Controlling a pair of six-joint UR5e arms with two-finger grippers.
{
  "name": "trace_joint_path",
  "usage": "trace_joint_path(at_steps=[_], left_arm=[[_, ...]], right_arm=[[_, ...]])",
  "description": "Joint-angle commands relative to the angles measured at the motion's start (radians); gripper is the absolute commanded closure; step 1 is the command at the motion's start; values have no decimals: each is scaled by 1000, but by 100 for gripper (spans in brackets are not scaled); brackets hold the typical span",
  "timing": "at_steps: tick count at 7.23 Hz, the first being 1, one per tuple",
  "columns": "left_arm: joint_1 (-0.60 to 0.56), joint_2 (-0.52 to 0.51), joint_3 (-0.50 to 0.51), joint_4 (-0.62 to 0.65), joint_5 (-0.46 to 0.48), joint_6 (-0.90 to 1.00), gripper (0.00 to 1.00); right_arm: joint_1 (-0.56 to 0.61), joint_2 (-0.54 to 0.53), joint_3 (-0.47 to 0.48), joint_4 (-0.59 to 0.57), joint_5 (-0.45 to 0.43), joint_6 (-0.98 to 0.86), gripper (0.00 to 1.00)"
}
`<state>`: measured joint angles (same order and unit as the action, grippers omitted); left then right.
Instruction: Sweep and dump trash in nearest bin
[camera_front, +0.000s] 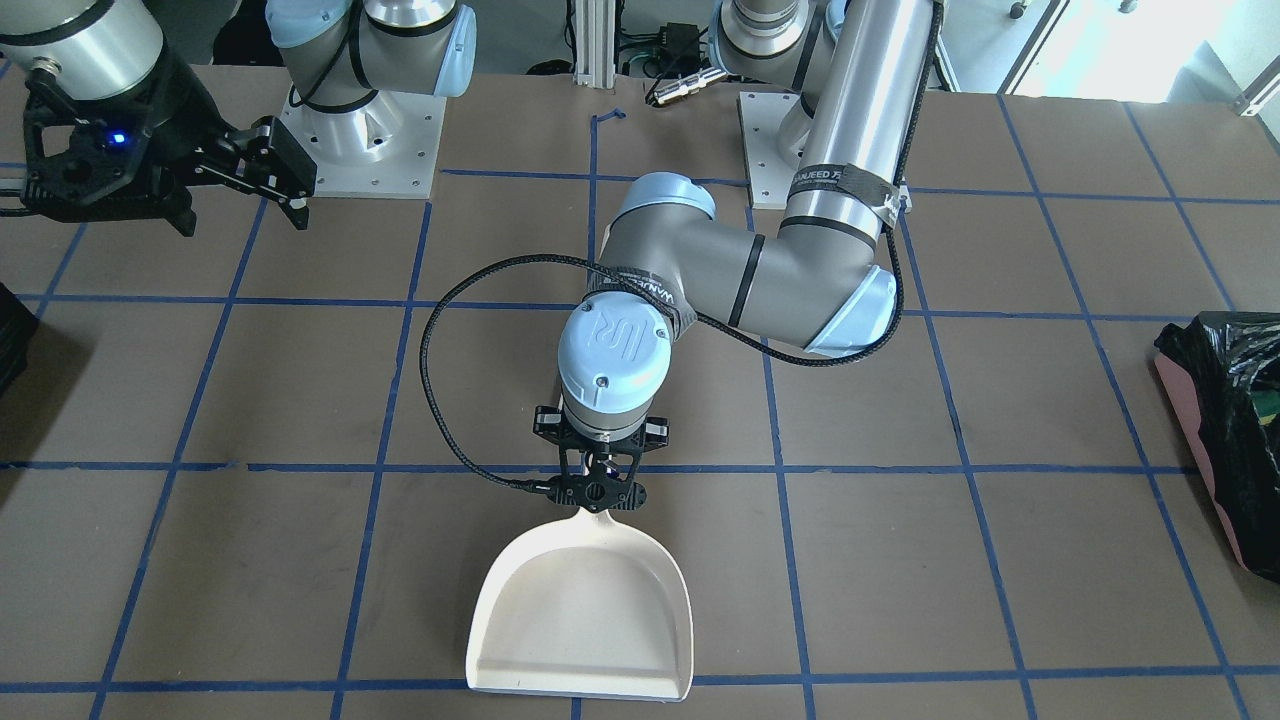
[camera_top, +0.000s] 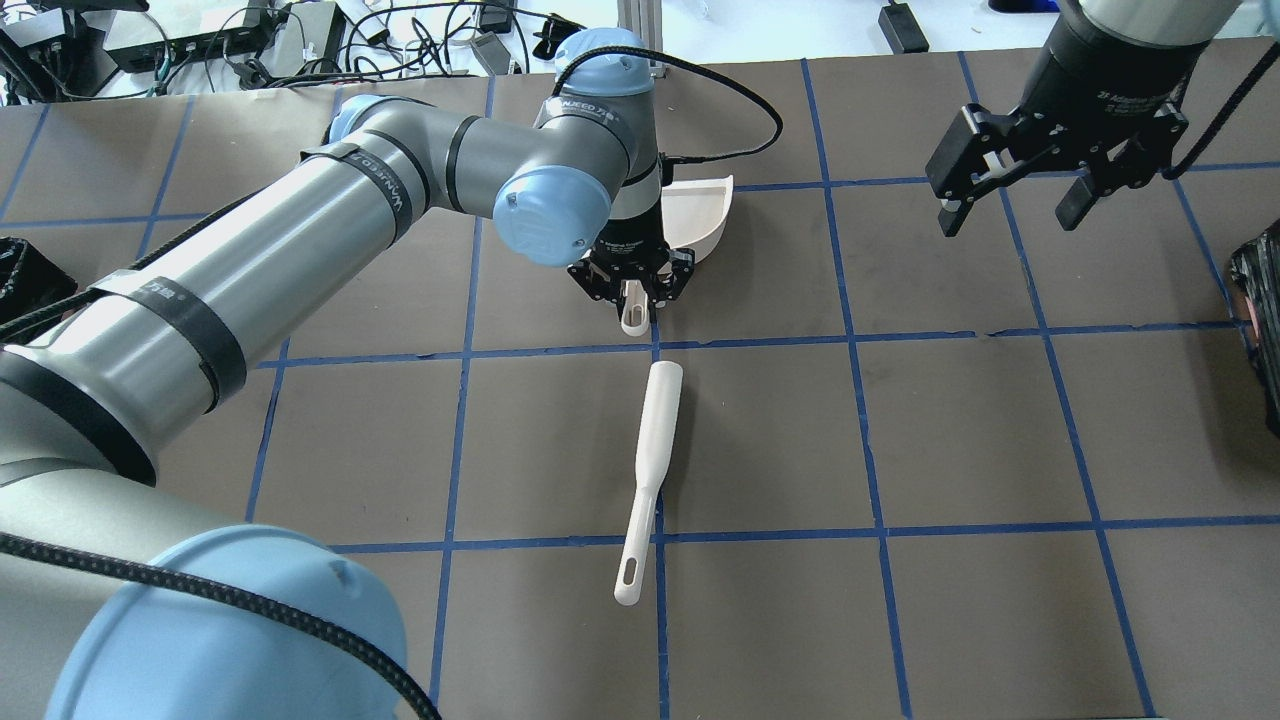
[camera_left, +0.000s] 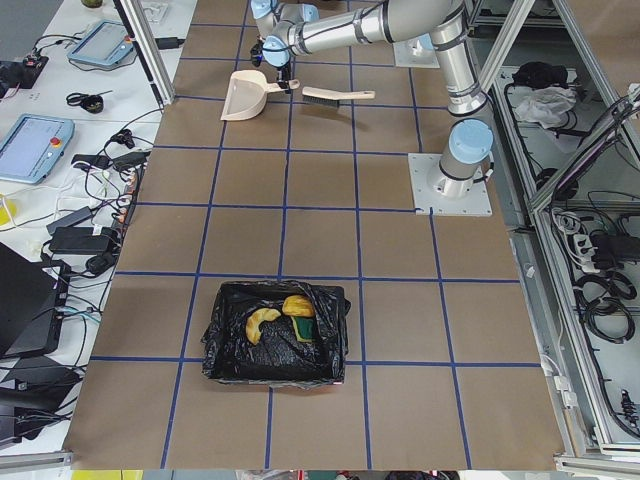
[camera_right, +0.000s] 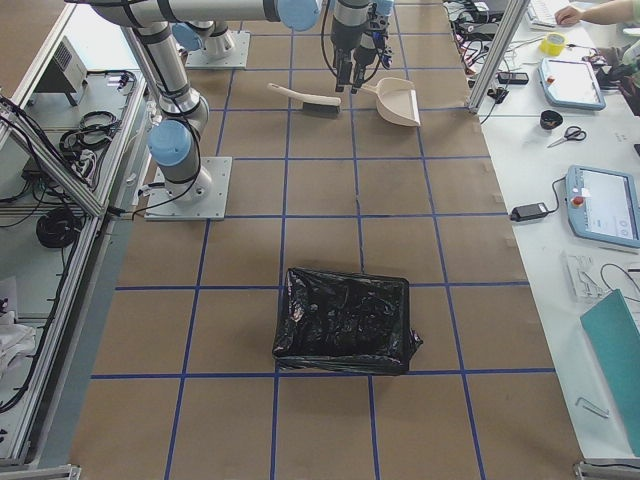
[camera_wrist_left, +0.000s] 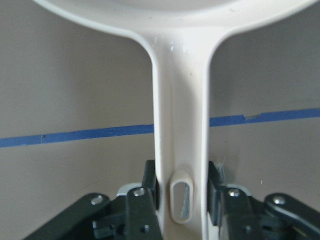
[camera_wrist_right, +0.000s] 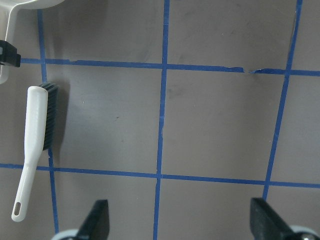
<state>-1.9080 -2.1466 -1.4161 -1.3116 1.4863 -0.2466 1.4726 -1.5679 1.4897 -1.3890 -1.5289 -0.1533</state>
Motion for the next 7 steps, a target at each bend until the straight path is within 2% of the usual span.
trace_joint_path(at_steps=[1,2,3,4,6,7], left_arm=[[-2,-1,-1,0,3,0,100],[-3,-3,-3,0,3,1,59],[-5,-1,-3,2,3,0,14],[-5,-1,-3,2,5,0,0],[-5,22,2,0,8,12,0],[3,60,3,-14,50,29,0]], right_arm=[[-2,-3,-3,-24,6,1,0],[-2,-4,-6,-92,9,3,0],[-2,-4,-12,-100,-3,1,0],[3,-7,-20,-102,-8,11,0],[8,-9,-42,-107,-34,41,0],[47,-8,-32,-151,-37,79,0]])
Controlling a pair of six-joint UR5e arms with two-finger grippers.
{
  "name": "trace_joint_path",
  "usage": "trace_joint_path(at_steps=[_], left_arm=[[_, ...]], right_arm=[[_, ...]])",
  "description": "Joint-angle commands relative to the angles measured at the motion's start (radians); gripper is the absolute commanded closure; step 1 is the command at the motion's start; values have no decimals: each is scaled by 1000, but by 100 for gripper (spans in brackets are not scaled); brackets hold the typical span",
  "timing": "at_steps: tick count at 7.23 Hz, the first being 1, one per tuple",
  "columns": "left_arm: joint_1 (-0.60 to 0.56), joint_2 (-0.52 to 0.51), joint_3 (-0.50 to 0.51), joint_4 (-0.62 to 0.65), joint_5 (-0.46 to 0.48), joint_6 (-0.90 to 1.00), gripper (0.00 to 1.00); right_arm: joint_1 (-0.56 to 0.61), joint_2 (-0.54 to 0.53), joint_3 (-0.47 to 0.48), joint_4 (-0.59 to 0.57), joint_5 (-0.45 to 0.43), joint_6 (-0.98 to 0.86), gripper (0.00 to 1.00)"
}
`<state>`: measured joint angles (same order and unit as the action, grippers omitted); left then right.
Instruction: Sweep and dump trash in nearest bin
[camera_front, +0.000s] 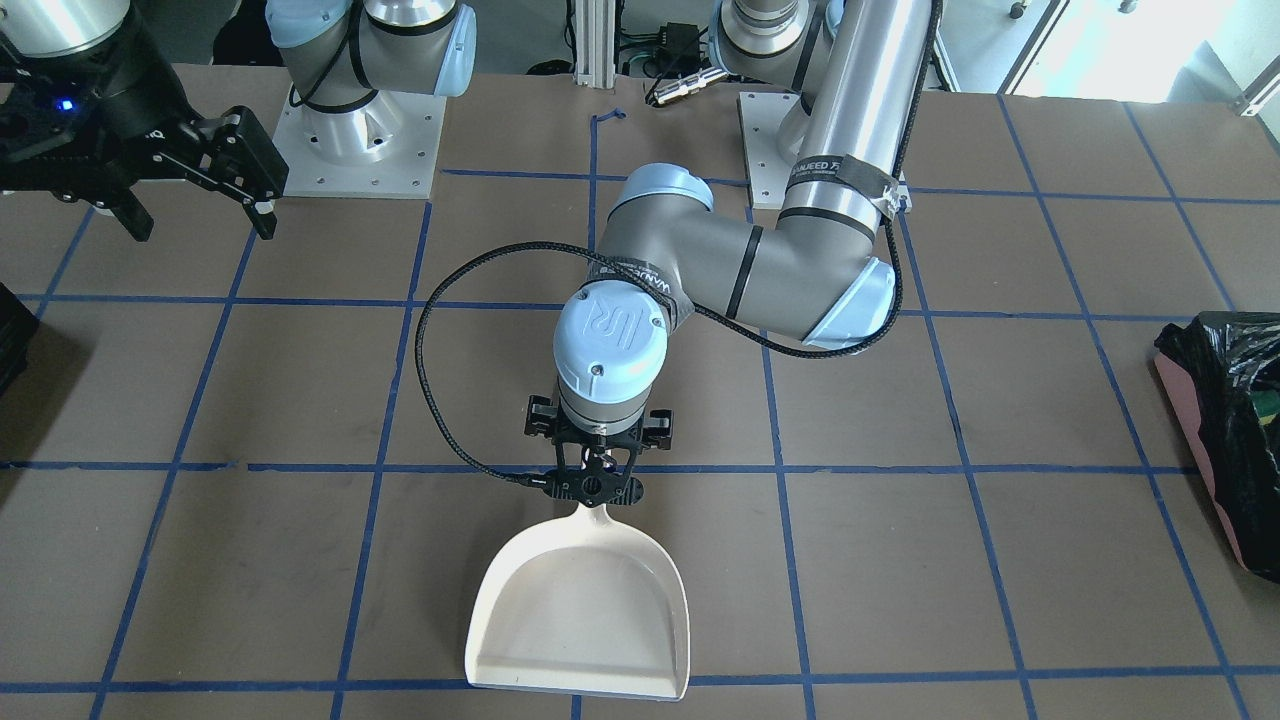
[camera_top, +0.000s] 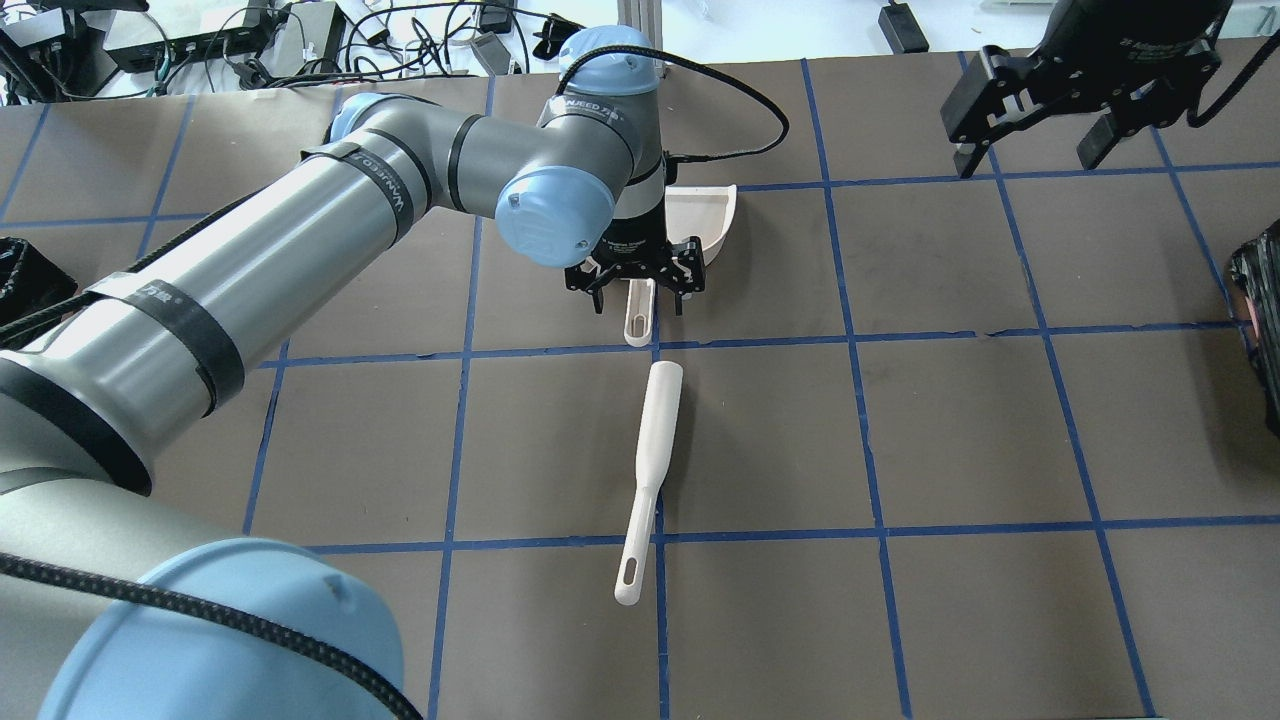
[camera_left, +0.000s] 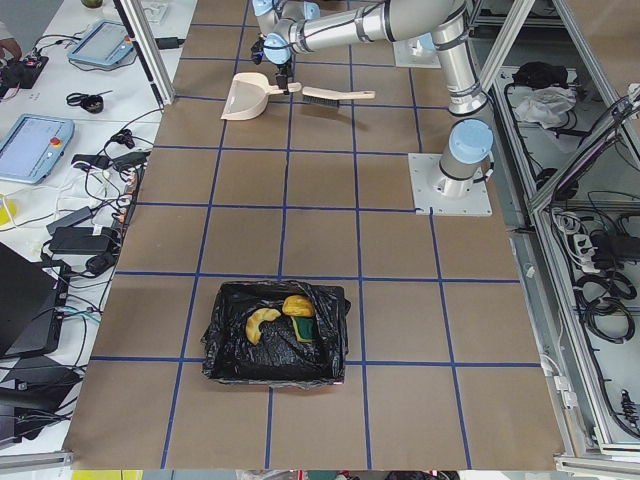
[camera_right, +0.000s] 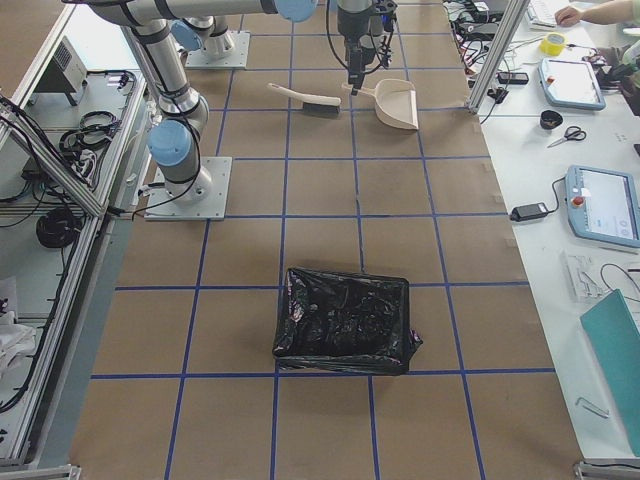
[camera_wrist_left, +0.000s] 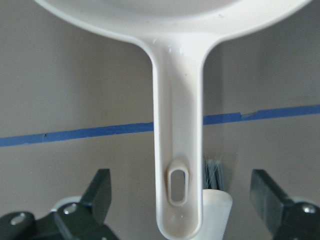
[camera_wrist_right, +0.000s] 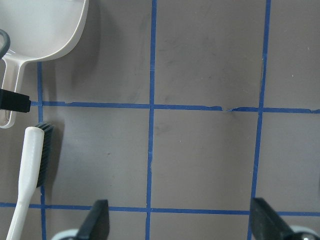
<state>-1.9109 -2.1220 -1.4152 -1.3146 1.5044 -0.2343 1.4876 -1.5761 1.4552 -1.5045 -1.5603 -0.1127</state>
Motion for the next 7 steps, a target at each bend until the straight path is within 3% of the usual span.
trace_joint_path(at_steps=[1,2,7], left_arm=[[7,65,-8,-11,99,21,0],[29,85,-10,-14,190,21,0],[262,250,-28,-158,208,208,0]], right_arm=[[95,-7,-1,-64,-10,66,0],[126,-7,4,-77,-4,67,0],[131,-19,8,-86,-4,65,0]])
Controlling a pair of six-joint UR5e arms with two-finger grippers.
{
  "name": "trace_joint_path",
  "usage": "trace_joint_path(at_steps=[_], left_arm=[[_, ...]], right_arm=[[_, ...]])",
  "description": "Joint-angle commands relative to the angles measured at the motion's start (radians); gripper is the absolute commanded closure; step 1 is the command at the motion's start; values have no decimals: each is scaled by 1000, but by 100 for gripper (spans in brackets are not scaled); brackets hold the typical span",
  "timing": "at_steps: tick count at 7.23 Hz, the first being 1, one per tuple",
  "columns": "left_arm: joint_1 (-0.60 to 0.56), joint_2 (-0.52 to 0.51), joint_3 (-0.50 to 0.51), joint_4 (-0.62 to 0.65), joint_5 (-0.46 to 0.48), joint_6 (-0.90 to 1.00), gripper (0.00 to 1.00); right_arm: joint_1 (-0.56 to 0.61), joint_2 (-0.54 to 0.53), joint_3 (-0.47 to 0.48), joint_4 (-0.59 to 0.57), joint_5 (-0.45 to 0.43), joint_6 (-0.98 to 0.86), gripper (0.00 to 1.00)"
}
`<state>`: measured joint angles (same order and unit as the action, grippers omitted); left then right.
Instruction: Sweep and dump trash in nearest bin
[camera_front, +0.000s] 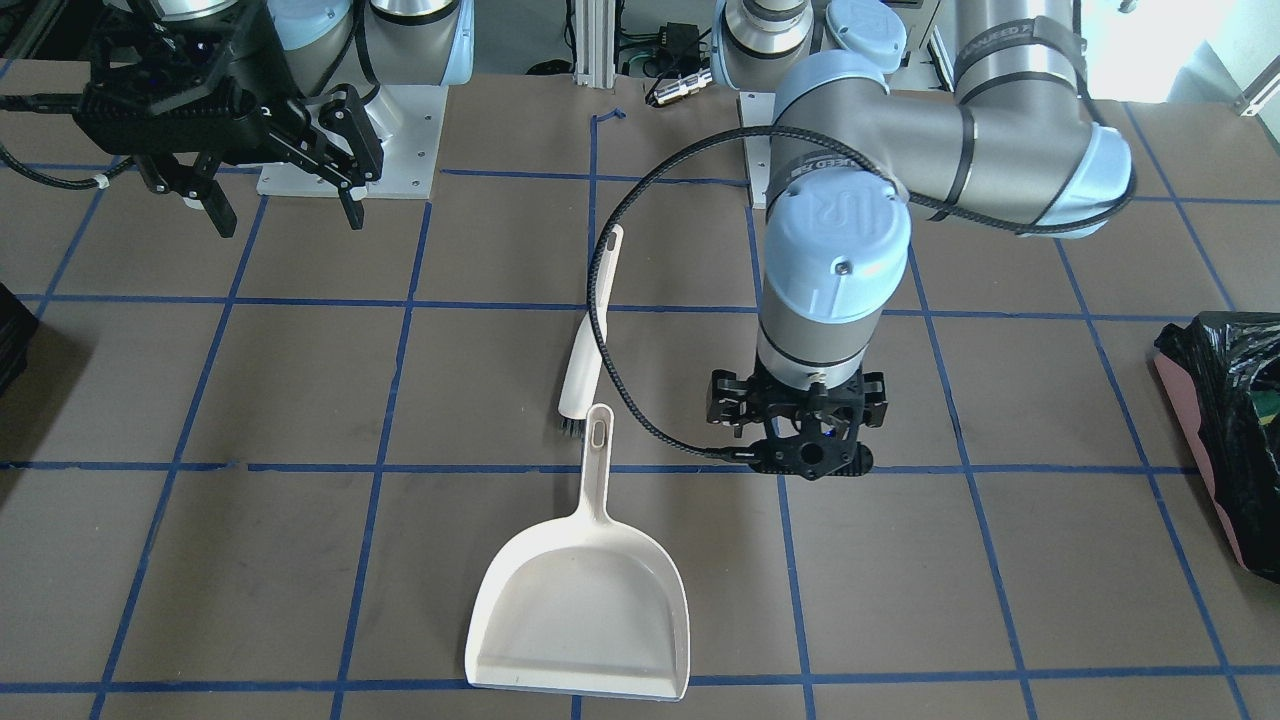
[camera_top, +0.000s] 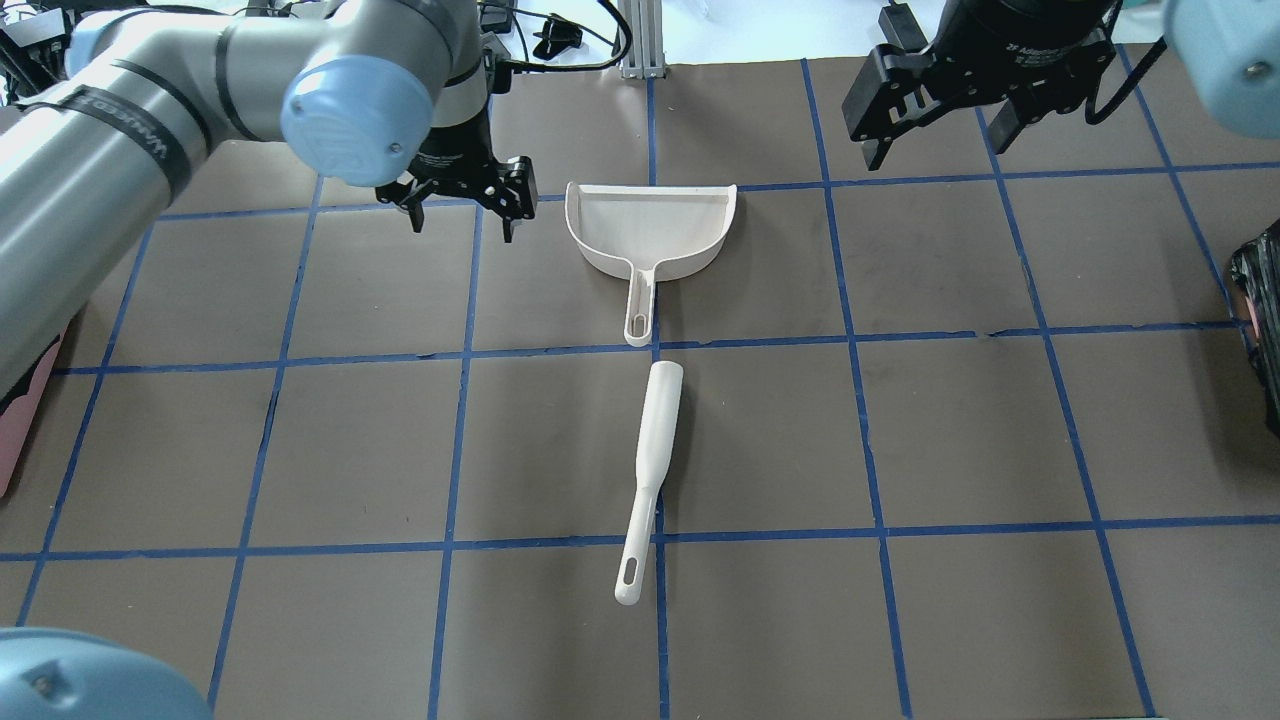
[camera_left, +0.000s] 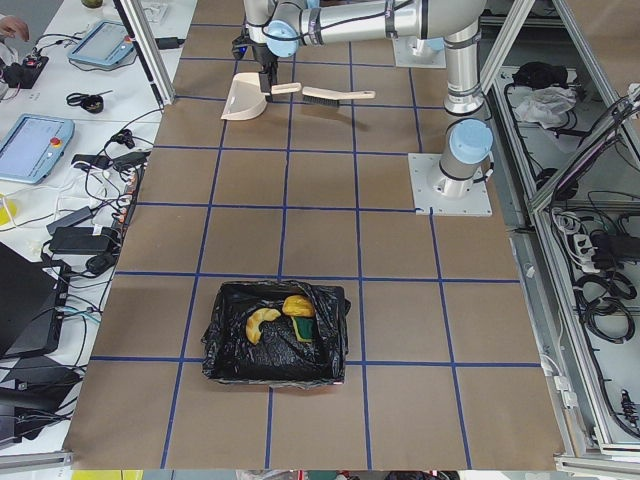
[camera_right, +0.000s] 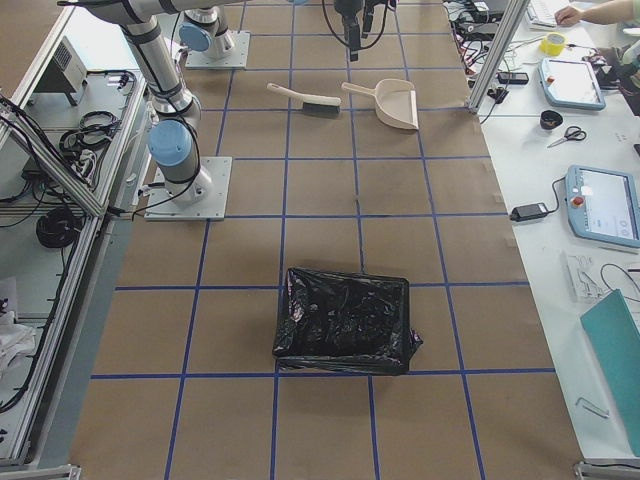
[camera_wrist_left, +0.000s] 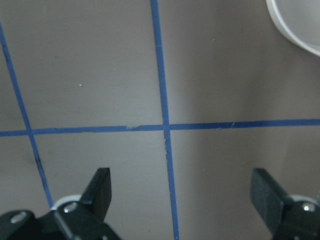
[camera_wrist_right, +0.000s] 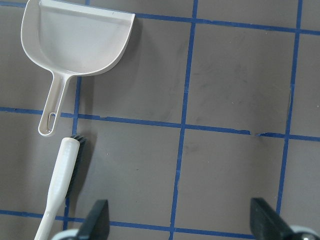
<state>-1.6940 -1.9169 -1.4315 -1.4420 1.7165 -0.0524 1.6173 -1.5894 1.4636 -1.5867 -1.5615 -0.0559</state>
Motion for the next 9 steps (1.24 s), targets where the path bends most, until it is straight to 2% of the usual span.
trace_joint_path(at_steps=[1,3,5,6,7,9], left_arm=[[75,77,-36,-29,-12,76,0],[126,165,-70,-28,-15,149,0],[119,281,-90,-43,-90,147,0],[119,327,-122,-41,-98,152,0],[128,360,-139,-34,-98,214,0],[132,377,-139,-31,-119,223,0]], right_arm=[[1,-3,4,-2,-8,5,0],[1,6,3,-7,-9,2,0],[0,-1,0,-4,-9,4,0],[1,2,-2,-2,-8,5,0],[1,3,-2,-4,-9,4,0],[0,-4,-3,-2,-8,8,0]])
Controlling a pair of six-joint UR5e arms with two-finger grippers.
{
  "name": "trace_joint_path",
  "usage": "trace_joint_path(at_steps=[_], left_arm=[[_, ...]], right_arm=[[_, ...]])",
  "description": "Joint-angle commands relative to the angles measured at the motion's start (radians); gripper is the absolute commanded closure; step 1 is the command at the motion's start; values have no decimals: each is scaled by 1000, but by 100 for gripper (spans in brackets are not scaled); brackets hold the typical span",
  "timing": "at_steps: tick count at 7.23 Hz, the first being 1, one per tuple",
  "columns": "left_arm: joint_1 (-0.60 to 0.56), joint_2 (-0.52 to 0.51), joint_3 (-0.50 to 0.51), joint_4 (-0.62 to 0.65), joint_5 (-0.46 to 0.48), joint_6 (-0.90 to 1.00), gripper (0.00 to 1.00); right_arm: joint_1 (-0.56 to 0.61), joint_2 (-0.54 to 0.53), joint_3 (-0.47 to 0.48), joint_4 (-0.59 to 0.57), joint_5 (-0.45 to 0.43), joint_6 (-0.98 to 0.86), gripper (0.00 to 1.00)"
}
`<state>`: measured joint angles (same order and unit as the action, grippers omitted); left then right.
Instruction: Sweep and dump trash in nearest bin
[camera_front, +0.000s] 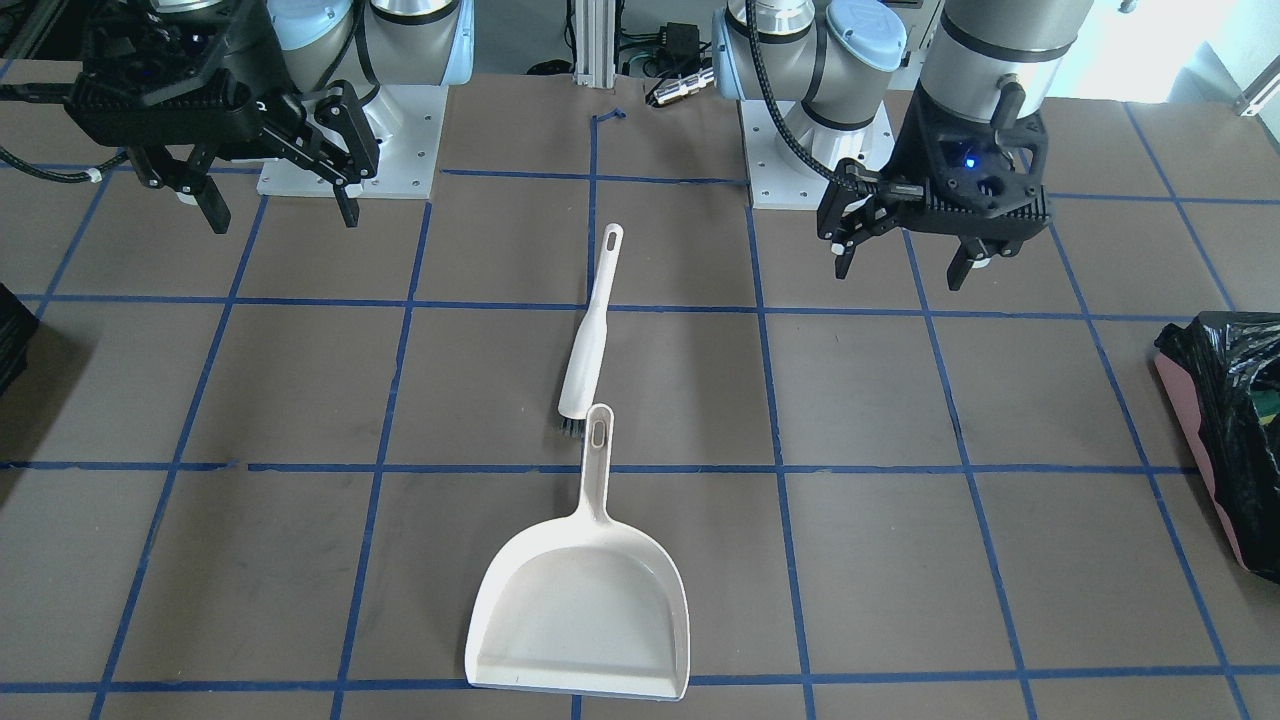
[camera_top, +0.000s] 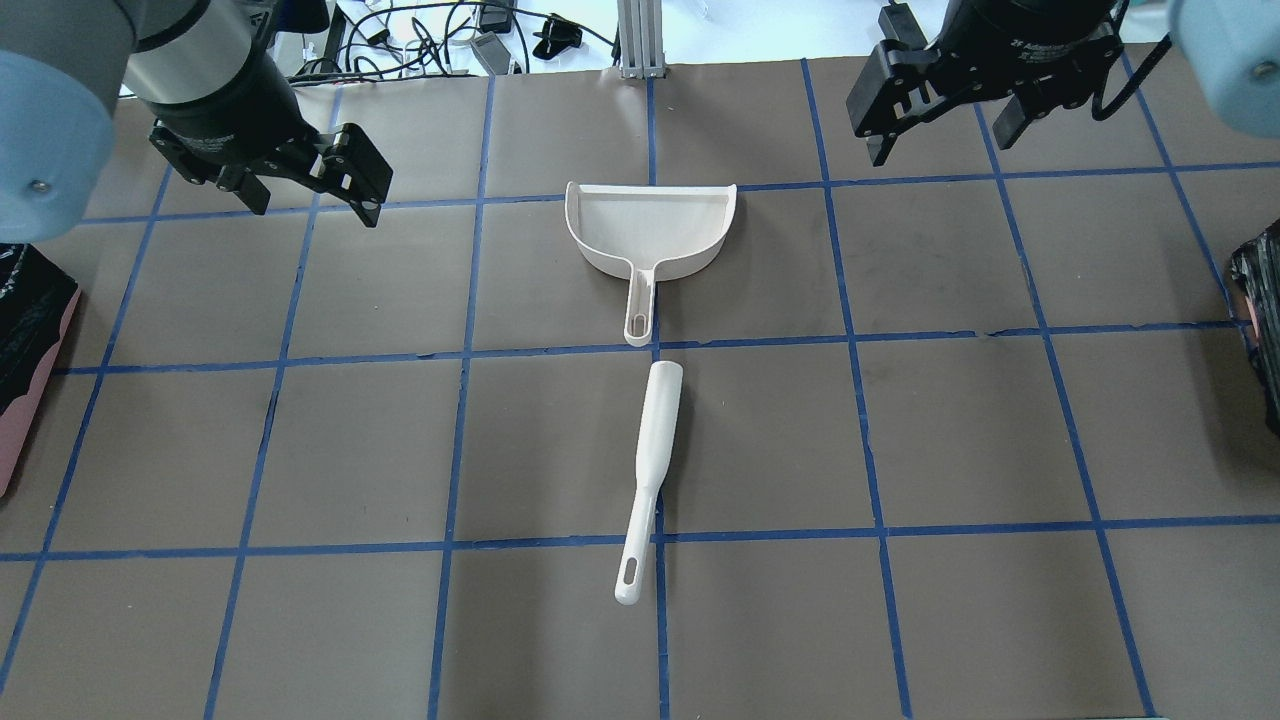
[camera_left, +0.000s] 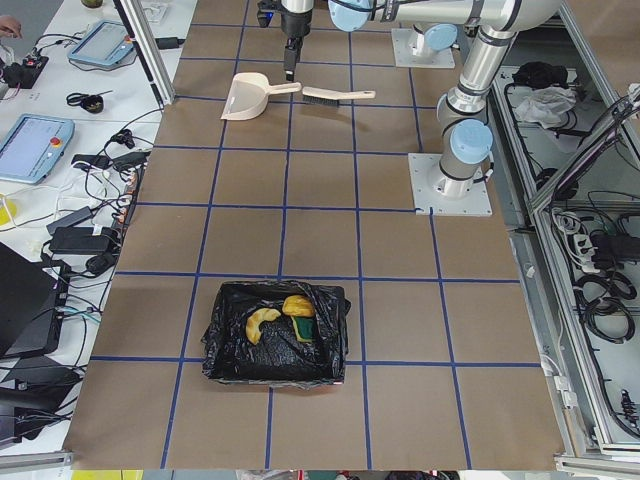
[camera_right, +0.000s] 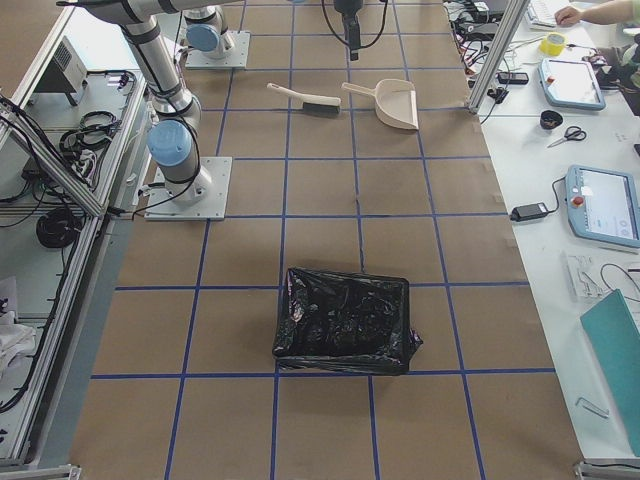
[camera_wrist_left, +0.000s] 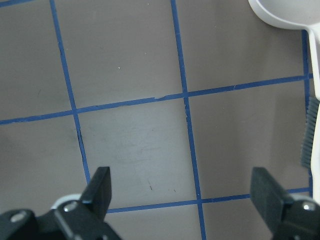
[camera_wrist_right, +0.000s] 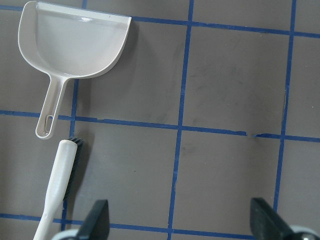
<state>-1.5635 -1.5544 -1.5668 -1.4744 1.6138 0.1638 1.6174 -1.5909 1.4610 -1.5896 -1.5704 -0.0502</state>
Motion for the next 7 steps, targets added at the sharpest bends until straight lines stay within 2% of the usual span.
trace_joint_path(at_steps=[1,7], left_arm=[[5,16,-1,0,-59,-10,0],[8,8,-19,-1,-48,-12,0]], right_arm=[[-1,-1,-1,2,3,3,0],[-1,-4,2,14,4,-3,0]])
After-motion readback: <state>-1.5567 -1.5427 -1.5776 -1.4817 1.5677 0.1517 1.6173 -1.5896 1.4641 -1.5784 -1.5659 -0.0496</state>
